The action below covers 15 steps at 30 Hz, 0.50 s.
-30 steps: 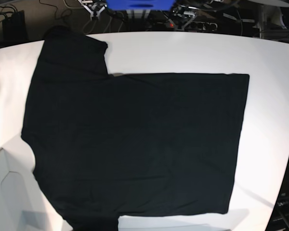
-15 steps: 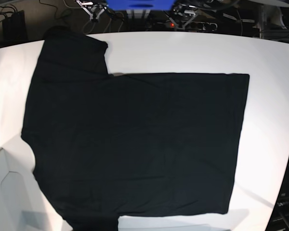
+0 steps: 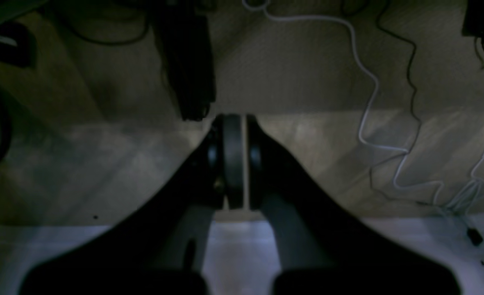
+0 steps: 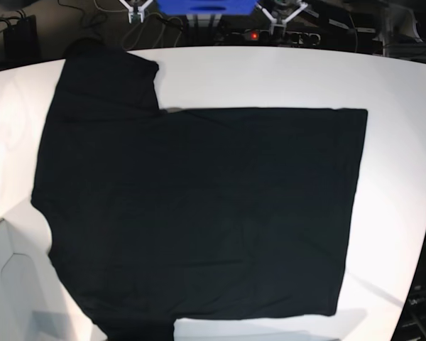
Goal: Fold the T-shirt properly
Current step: 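Move both grippers out toward the shirt's shoulder corners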
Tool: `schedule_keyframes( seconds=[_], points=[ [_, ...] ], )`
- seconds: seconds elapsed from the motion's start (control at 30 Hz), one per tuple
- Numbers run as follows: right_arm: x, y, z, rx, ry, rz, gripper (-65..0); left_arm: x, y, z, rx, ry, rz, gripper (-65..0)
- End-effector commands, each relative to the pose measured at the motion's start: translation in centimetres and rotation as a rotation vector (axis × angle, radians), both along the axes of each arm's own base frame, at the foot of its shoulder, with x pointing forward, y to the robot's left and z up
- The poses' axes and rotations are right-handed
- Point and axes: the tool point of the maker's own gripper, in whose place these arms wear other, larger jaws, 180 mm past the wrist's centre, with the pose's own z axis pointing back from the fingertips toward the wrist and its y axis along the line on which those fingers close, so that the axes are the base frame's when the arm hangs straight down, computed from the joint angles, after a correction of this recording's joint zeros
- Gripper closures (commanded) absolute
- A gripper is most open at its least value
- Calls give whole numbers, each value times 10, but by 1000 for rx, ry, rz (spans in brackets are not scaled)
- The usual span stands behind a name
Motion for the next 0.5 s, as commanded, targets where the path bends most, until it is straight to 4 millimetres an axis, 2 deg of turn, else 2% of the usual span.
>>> schedule_keyframes(
  seconds=[0.0,0.13,0.3,0.47],
  points=[
    [-9,1,5,12,-3,1,0,-9,2,6,-1,-9,2,0],
    [-18,-3,26,5,-50,1,0,-16,27,31,10,-67,55,0],
    [-10,-6,61,-5,-144,3,0,-21,53,59,11,-117,94,0],
    [1,-20,102,-26,-237,30,0,-15,64,94,-5,-185,84,0]
  ],
)
